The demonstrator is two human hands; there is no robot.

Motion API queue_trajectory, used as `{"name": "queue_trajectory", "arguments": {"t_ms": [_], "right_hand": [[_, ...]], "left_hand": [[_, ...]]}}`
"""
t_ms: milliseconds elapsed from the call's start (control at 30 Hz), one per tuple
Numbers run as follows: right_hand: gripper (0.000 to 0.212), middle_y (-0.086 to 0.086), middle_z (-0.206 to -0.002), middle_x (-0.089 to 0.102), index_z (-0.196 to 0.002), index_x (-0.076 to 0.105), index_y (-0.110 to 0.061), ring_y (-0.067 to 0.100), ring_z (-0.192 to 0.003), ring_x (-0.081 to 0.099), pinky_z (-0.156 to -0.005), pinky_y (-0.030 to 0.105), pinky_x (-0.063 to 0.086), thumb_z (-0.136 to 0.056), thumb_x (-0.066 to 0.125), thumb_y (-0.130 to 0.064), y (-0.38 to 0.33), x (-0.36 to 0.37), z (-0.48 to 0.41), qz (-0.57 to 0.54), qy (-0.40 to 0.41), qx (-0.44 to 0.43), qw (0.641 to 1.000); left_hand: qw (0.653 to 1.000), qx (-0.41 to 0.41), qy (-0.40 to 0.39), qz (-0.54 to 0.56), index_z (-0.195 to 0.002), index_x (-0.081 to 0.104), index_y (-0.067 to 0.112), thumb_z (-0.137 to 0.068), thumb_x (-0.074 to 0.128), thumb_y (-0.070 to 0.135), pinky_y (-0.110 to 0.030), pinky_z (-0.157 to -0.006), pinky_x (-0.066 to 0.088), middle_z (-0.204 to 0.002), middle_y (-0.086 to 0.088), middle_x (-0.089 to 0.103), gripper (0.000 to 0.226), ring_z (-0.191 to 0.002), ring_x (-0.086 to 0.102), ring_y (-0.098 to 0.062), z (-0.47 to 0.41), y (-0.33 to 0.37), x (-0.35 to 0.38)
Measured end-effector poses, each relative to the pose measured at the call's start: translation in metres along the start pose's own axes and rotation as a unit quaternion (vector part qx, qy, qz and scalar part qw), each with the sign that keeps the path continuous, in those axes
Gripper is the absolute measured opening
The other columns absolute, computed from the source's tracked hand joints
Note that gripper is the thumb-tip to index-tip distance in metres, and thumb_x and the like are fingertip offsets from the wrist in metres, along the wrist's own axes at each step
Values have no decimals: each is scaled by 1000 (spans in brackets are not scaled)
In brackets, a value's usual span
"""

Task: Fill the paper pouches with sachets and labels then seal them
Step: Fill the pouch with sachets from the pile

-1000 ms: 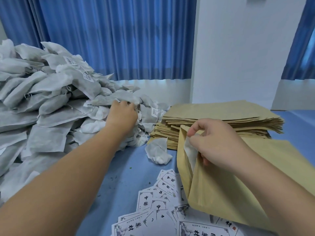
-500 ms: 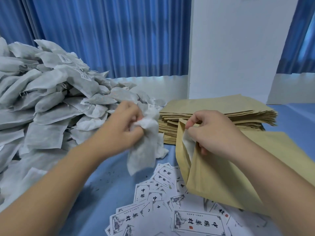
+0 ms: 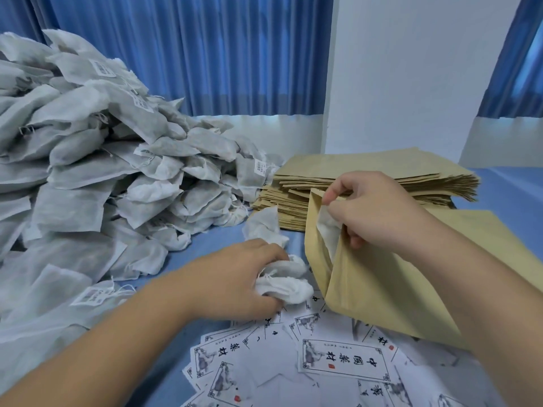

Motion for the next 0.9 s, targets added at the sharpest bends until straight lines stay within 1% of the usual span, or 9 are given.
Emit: {"name": "queue_trajectory", "arguments": {"t_ms": [100, 200, 267, 367, 467, 600, 700, 800, 900], "right_hand": [[17, -8, -39, 54, -79, 64, -21, 14, -35, 57, -46, 21, 36, -77, 51, -10, -1, -2, 0, -2, 0, 0, 1000], [18, -7, -40, 54, -79, 65, -21, 13, -36, 56, -46, 21, 37, -77, 51, -10, -1, -4, 1, -5, 1, 0, 1000], [19, -6, -39, 53, -79, 65, -21, 13, -35, 55, -43, 19, 36, -77, 50, -9, 0, -6, 1, -10, 0, 3, 1000], [20, -5, -37, 51, -78, 65, -21, 13, -34, 52, -37, 15, 32, -74, 50, -7, 0, -7, 1, -24, -1, 7, 1000], [20, -4, -38, 52, -79, 64, -21, 14, -34, 52, -39, 16, 33, -75, 50, -7, -3, -5, 2, -40, -13, 5, 999], [22, -3, -38, 53, -85, 62, -23, 15, -35, 54, -38, 16, 33, -78, 48, -7, -12, 2, 5, -43, -43, -10, 998], [25, -2, -39, 55, -90, 58, -27, 14, -36, 56, -35, 15, 32, -78, 48, -8, -17, 4, 7, -29, -49, -19, 998], [26, -3, -39, 55, -92, 56, -27, 15, -36, 56, -34, 15, 32, -77, 49, -8, -19, 3, 7, -22, -46, -19, 999], [24, -3, -38, 55, -92, 56, -27, 15, -35, 57, -34, 15, 33, -78, 49, -9, -20, 0, 6, -15, -39, -14, 999]], "left_hand": [[1000, -2, 24, -4, -103, 49, 42, -73, 58, 38, -26, -75, 48, -96, 21, 54, 32, -90, 51, 1, -2, 2, -3], [995, 25, 87, 46, -89, 54, 44, -79, 61, 26, -15, -65, 40, -86, 21, 58, 23, -83, 53, 3, 1, 6, -17], [979, 67, 169, 86, -95, 61, 36, -80, 62, 25, -16, -67, 39, -86, 18, 60, 18, -82, 55, 1, 5, 11, -33], [946, 116, 282, 107, -109, 66, 29, -79, 58, 34, -12, -82, 39, -103, 9, 59, 31, -98, 54, -1, 14, 17, -54], [948, 140, 276, 75, -116, 65, 34, -80, 70, 29, -10, -87, 37, -111, 5, 54, 36, -103, 52, -3, 13, 27, -59], [962, 190, 194, -24, -113, 72, 18, -79, 75, 17, -32, -78, 49, -103, -1, 66, 34, -92, 60, -16, 1, 53, -52], [956, 224, 169, -84, -99, 76, 13, -76, 67, 8, -38, -79, 49, -93, 1, 71, 25, -88, 61, -23, -7, 71, -53], [924, 250, 213, -194, -74, 72, 21, -66, 69, 7, -37, -74, 44, -74, 11, 66, 16, -85, 58, -27, -9, 90, -55], [883, 255, 273, -284, -61, 69, 26, -54, 72, 8, -31, -64, 39, -61, 12, 60, 20, -80, 59, -24, -10, 102, -55]]}}
Point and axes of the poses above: each hand's wrist, its own z-axis away from the middle knuckle, its own x-axis out of the palm, y = z × x, the point moved 7 cm from there along -z, towards the middle knuckle
